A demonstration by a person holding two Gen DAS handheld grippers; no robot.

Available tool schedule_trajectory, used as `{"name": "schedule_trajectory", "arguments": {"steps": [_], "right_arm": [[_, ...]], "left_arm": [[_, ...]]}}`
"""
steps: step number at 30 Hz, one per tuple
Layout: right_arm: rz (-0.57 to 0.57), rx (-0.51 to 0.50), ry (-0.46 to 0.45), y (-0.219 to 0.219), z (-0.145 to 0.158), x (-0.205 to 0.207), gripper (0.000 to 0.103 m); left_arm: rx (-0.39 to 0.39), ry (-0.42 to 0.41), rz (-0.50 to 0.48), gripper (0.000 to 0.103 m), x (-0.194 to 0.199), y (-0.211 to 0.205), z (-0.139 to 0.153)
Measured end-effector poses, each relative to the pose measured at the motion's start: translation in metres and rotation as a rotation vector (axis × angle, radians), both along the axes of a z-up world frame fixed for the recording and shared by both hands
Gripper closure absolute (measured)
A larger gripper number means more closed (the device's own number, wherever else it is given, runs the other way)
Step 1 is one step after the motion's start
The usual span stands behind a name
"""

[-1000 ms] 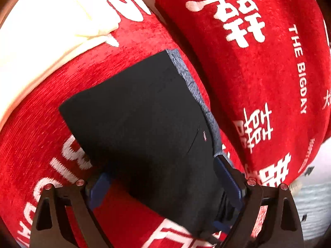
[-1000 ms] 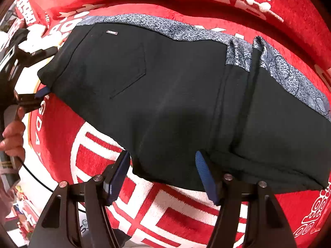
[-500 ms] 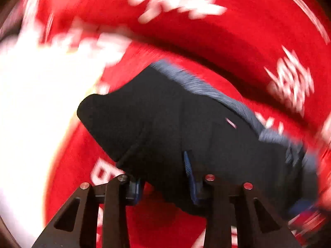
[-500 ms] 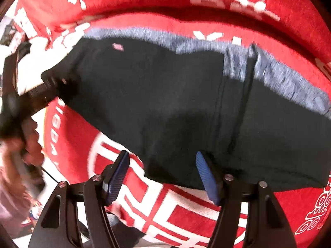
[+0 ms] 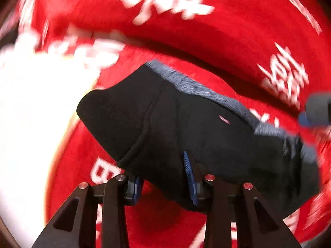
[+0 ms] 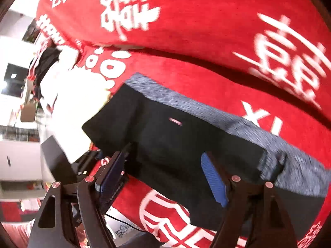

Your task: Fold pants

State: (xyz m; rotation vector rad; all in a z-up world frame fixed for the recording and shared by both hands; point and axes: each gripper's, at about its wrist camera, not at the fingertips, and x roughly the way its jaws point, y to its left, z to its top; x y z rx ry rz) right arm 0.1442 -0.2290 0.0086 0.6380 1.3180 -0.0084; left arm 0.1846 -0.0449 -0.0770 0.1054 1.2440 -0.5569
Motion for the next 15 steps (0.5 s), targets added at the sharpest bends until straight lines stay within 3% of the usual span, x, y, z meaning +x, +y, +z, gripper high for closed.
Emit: {"name": "schedule_trajectory", "arguments": {"steps": [2, 3, 4, 9, 12, 13, 15], "right_arm": [[0.033, 0.015, 0.011, 0.011, -0.002, 0.015, 0.023], [0.051, 0.029, 0.019, 0.017, -0.004, 0.025, 0.023], [0.06, 0.036, 0.024, 0.021, -0.006, 0.031, 0.023], [0.086, 0.049, 0.067, 0.039, -0.017, 0.059, 0.023], [0.107, 0.043, 0.095, 0.045, -0.022, 0.067, 0.023], [0.114, 0.039, 0.102, 0.047, -0.023, 0.069, 0.023], [0.13, 0.029, 0.116, 0.049, -0.024, 0.075, 0.023]], "left_arm": [[-0.064, 0.094, 0.08, 0.066, 0.01, 0.011, -0.01], [-0.1, 0.152, 0.12, 0.055, 0.016, 0.018, -0.017], [-0.14, 0.202, 0.152, 0.053, 0.019, 0.023, -0.023], [-0.222, 0.28, 0.245, 0.053, 0.024, 0.034, -0.031], [-0.19, 0.246, 0.232, 0.053, 0.022, 0.03, -0.028], [-0.15, 0.207, 0.207, 0.06, 0.02, 0.025, -0.025], [-0.041, 0.066, 0.101, 0.065, 0.007, 0.007, -0.014]]}}
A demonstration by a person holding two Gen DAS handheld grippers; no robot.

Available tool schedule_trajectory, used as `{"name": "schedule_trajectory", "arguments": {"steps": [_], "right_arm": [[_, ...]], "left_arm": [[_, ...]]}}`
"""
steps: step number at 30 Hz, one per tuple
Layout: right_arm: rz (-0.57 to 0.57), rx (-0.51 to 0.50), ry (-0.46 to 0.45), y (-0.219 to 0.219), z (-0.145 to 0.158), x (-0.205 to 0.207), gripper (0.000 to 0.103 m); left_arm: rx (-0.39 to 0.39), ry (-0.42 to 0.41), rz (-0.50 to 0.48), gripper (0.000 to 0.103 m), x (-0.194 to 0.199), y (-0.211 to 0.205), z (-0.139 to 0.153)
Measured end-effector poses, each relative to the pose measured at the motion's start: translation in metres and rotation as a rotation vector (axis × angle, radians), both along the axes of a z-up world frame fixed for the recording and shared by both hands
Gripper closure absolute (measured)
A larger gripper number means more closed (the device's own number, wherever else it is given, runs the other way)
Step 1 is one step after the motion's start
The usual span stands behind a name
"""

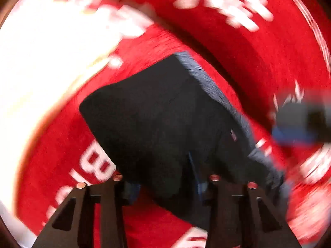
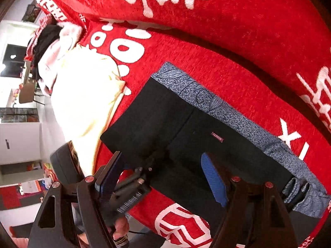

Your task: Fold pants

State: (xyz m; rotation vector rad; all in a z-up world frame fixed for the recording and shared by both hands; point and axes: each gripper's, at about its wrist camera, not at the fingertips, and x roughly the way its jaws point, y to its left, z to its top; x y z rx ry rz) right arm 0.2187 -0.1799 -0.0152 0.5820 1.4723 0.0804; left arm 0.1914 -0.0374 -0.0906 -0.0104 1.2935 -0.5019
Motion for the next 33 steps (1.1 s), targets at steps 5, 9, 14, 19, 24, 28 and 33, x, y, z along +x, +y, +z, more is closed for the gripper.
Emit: {"name": "schedule_trajectory", "arguments": {"steps": [5, 9, 14, 19, 24, 28, 33], "right_arm": [[0.046, 0.011, 0.028, 0.004, 0.005, 0.027, 0.023], [0.107, 0.083, 0.098, 0.015, 0.003, 0.06, 0.021], [0.257, 0.086, 0.226, 0.05, -0.021, 0.093, 0.02], [0.345, 0.002, 0.302, 0.062, -0.05, 0.087, 0.041], [0.218, 0.039, 0.165, 0.018, -0.028, 0.049, 0.086], [0.087, 0.159, 0.017, -0.035, 0.01, -0.006, 0.087], [-0.098, 0.268, -0.152, -0.094, 0.047, -0.09, 0.086]], "left_arm": [[0.219, -0.355, -0.273, 0.066, -0.052, -0.043, 0.024], [0.276, -0.432, -0.329, 0.066, -0.065, -0.051, 0.025], [0.319, -0.477, -0.365, 0.066, -0.078, -0.056, 0.025], [0.345, -0.487, -0.398, 0.066, -0.083, -0.059, 0.025], [0.292, -0.517, -0.466, 0.066, -0.099, -0.075, 0.056], [0.223, -0.52, -0.493, 0.066, -0.122, -0.097, 0.094], [0.155, -0.545, -0.575, 0.066, -0.166, -0.141, 0.135]]}}
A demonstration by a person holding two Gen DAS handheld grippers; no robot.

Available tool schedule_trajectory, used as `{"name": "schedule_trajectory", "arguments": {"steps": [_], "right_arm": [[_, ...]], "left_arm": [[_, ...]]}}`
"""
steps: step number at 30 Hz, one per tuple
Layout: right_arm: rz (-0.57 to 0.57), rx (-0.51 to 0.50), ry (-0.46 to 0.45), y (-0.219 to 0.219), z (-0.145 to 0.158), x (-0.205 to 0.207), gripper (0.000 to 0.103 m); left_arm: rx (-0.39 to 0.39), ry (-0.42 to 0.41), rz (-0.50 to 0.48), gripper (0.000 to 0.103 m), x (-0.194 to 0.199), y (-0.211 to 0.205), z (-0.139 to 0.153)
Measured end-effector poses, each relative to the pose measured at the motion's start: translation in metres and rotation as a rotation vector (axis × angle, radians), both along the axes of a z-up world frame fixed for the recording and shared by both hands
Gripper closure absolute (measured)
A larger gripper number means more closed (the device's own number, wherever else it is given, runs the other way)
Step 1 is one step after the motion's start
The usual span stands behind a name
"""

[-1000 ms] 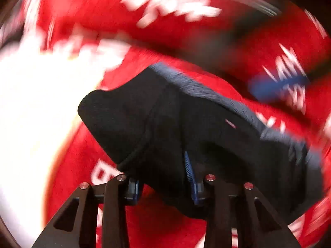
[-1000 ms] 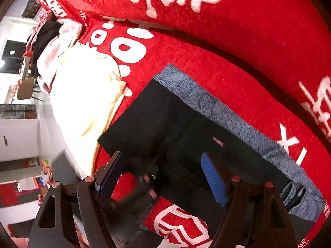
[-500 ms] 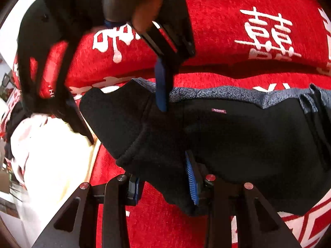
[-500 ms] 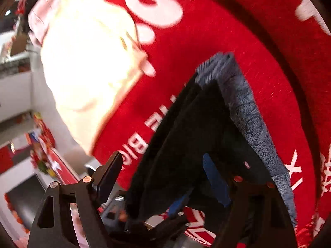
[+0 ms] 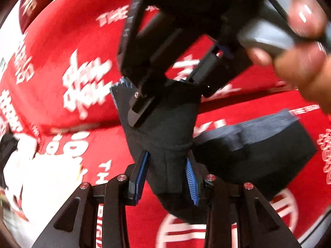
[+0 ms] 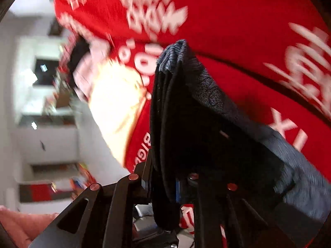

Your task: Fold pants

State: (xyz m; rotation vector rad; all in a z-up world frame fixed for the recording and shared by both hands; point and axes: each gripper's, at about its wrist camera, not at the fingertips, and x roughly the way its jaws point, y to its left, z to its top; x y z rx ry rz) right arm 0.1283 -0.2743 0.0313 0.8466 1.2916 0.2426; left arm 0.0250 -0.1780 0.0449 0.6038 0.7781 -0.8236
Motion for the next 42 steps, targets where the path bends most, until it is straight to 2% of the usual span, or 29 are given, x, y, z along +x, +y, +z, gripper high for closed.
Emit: {"name": "schedule_trajectory", "arguments": {"steps": [5, 9, 11, 14, 16, 21, 23, 24, 27, 30, 33, 36, 40, 42], "right_arm": [[-0.163, 0.023, -0.094, -0.058, 0.027, -0.103, 0.085], [-0.297, 0.053, -0.129, -0.097, 0.02, -0.196, 0.084], [-0.367, 0.074, -0.131, -0.118, 0.009, -0.244, 0.083], [-0.432, 0.086, -0.116, -0.147, -0.012, -0.29, 0.083], [-0.493, 0.112, -0.092, -0.163, -0.036, -0.322, 0.083], [-0.53, 0.122, -0.04, -0.181, -0.093, -0.349, 0.083], [-0.535, 0.15, -0.05, -0.173, -0.111, -0.346, 0.083], [-0.539, 0.162, -0.058, -0.172, -0.114, -0.345, 0.082], [-0.561, 0.151, -0.046, -0.168, -0.13, -0.356, 0.08], [-0.612, 0.127, -0.028, -0.166, -0.124, -0.366, 0.077], [-0.614, 0.008, 0.023, -0.162, -0.103, -0.377, 0.074], [-0.603, -0.131, 0.094, -0.155, -0.086, -0.377, 0.068], [-0.627, -0.253, 0.14, -0.139, -0.065, -0.382, 0.068], [-0.643, -0.327, 0.153, -0.13, -0.053, -0.381, 0.068]], "left_arm": [[0.004, -0.008, -0.15, 0.066, -0.072, -0.054, 0.024], [0.036, -0.025, -0.28, 0.066, -0.135, -0.095, 0.018], [0.059, -0.028, -0.343, 0.066, -0.165, -0.115, 0.01], [0.095, -0.006, -0.406, 0.066, -0.201, -0.141, -0.009], [0.125, 0.008, -0.435, 0.066, -0.216, -0.155, -0.026], [0.235, 0.004, -0.458, 0.066, -0.235, -0.165, -0.067], [0.253, -0.008, -0.467, 0.052, -0.234, -0.162, -0.07], [0.253, 0.008, -0.474, 0.039, -0.232, -0.159, -0.071], [0.258, 0.065, -0.46, 0.037, -0.215, -0.145, -0.068], [0.244, 0.113, -0.422, 0.037, -0.197, -0.129, -0.054], [0.223, 0.174, -0.336, 0.037, -0.172, -0.115, -0.046], [0.224, 0.266, -0.19, 0.037, -0.14, -0.104, -0.043], [0.272, 0.301, -0.008, 0.037, -0.097, -0.089, -0.057], [0.295, 0.345, 0.035, 0.034, -0.088, -0.082, -0.064]]}}
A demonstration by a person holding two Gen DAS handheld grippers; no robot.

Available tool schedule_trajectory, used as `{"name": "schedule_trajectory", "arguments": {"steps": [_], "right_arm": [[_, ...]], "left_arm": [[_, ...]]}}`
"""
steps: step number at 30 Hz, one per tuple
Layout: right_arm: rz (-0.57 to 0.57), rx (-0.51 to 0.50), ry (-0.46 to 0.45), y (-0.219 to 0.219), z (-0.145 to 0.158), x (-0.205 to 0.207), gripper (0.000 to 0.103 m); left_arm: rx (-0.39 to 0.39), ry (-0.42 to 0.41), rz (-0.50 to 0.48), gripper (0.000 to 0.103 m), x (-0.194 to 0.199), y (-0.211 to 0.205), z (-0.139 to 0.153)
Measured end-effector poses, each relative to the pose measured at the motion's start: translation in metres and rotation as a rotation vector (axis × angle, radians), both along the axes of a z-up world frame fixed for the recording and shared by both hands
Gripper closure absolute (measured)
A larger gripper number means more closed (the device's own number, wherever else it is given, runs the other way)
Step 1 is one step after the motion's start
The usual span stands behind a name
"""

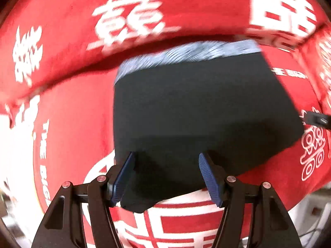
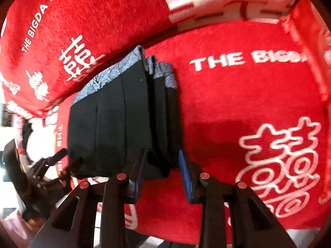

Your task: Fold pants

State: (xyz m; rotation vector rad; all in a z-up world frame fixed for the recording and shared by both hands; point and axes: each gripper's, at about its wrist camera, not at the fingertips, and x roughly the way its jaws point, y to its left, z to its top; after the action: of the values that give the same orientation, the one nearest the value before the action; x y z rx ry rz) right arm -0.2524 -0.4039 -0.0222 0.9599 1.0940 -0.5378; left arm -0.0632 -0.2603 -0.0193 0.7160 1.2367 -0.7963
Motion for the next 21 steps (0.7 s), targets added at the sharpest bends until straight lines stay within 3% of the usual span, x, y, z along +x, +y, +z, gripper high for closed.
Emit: {"name": "schedule_trajectory", "arguments": {"steps": [2, 6, 12, 21], "right_arm": [[-0.002, -0.059, -0.004, 0.008, 0.013, 0.001, 0.068], [0.052, -0.14, -0.015, 0.023, 0.025, 0.02, 0.068], [0.097, -0.088, 0.096, 0.029, -0.013, 0.046, 0.069], [0.04, -0.04, 0.124, 0.031, -0.014, 0.038, 0.062]], "left_arm": [[0.029, 0.019, 0.021, 0.027, 0.005, 0.006, -0.008], [0.028, 0.024, 0.017, 0.027, 0.0, 0.012, -0.008], [0.046, 0.063, 0.05, 0.027, 0.001, 0.021, -0.006], [0.076, 0.091, 0.055, 0.027, 0.019, 0.032, 0.0]]}}
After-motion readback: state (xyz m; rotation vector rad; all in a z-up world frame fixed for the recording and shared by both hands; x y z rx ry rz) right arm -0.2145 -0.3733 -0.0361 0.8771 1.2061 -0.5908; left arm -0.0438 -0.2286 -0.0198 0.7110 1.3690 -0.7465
